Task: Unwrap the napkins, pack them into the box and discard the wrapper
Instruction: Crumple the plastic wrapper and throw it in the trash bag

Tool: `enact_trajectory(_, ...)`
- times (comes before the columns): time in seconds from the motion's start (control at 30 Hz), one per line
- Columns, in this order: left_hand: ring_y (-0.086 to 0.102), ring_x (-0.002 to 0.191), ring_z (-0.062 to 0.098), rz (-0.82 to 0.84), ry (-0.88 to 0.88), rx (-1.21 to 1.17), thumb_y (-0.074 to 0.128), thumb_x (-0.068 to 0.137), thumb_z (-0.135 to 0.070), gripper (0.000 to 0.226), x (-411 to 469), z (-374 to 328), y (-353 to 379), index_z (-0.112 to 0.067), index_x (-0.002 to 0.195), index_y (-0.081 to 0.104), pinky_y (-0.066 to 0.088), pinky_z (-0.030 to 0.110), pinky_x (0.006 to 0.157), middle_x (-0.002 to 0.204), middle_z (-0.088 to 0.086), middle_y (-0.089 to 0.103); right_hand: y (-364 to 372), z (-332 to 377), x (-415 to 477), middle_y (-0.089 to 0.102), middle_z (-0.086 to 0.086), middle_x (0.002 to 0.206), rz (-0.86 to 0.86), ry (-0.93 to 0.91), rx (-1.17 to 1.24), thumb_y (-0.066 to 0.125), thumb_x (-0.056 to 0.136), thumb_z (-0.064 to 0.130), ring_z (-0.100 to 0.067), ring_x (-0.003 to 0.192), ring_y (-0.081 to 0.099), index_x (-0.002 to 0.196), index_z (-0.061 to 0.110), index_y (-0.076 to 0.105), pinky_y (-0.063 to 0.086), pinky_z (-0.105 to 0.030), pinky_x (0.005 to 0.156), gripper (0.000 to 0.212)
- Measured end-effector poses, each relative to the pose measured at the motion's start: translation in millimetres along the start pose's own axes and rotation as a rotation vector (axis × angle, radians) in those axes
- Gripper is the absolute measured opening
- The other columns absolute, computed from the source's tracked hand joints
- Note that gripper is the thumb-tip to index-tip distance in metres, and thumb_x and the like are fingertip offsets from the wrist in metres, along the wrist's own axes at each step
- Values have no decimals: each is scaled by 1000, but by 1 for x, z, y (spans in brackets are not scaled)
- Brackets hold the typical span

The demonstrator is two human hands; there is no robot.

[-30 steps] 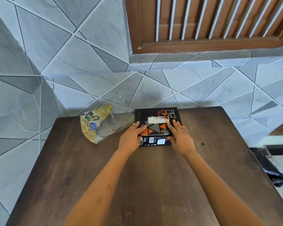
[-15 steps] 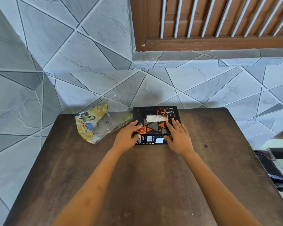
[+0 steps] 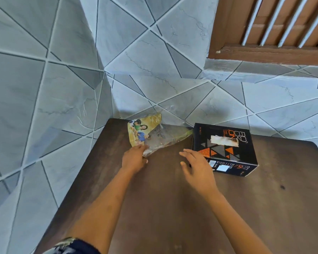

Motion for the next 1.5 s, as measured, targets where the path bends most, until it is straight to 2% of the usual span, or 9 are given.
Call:
enact_trajectory(0.27,62,101,34,-170,33,-89,46,88,-13,29,-30,22,13,-22,110,62,49,38,82,111,13,68,26,13,-15,56,-5,128,69,-28,-17,51,87,20,-21,120,52,127,15,51,44,-35,102,41)
enact_trajectory(0.5,60,90,-3,-389,261,-530,53,79,13,31,-95,47,-18,-6,96,70,39,-2,77,101,1,73,51,30,-24,8,-13,156,244,-9,-282,61,83,38,-31,145,3,145,27,14,-3,-40,114,79)
enact_trajectory(0.6,58,95,-15,-335,331,-729,53,82,13,50,-121,54,-33,-32,94,69,42,0,82,95,-36,65,57,36,-34,26,-14,150,150,192,18,57,87,34,-31,141,20,127,22,46,18,-45,117,44)
enact_trajectory(0.7,56,103,-13,-305,344,-898,58,81,10,61,-135,48,-39,-51,81,66,42,2,87,106,-28,63,52,44,-47,61,-5,102,10,361,473,59,86,16,-22,95,56,87,18,56,46,-27,79,4)
enact_trajectory(0.93,40,124,-1,-60,362,-1070,67,77,3,42,-150,5,-39,-34,57,67,41,3,87,142,-13,32,28,63,-74,63,-5,93,158,527,1247,48,75,23,-23,88,57,89,16,54,46,-39,79,16)
enact_trajectory(1.1,61,85,1,116,463,-1046,73,59,-31,12,-159,-43,-31,-26,63,63,46,13,75,89,-13,66,13,64,-90,65,-1,98,179,478,1198,43,95,14,-20,93,61,106,17,56,50,-38,86,18)
enact_trajectory(1.23,43,55,2,26,356,-1074,67,68,2,28,-162,-71,-20,-16,74,47,39,18,55,66,-5,49,-12,48,-104,65,1,87,-141,427,792,56,89,22,-14,78,62,93,21,62,51,-33,74,6)
enact_trajectory(1.33,48,58,10,69,183,-1179,55,77,12,36,-163,-83,-12,-19,92,43,42,22,57,70,2,54,-32,33,-117,50,5,109,-328,371,262,59,72,57,-9,98,49,116,26,54,42,-29,86,55)
enact_trajectory(1.5,61,74,18,264,58,-1482,48,86,8,30,-161,-89,-13,-10,110,51,56,25,58,91,8,63,-49,14,-134,26,10,147,59,454,850,64,75,48,-10,131,33,144,34,8,28,-34,112,90)
Point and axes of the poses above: each hand's wrist, its own x-axis towards the middle knuckle, its own y-axis out of the palm, z = x × y, the point moved 3 cm from there along x, towards the middle knuckle
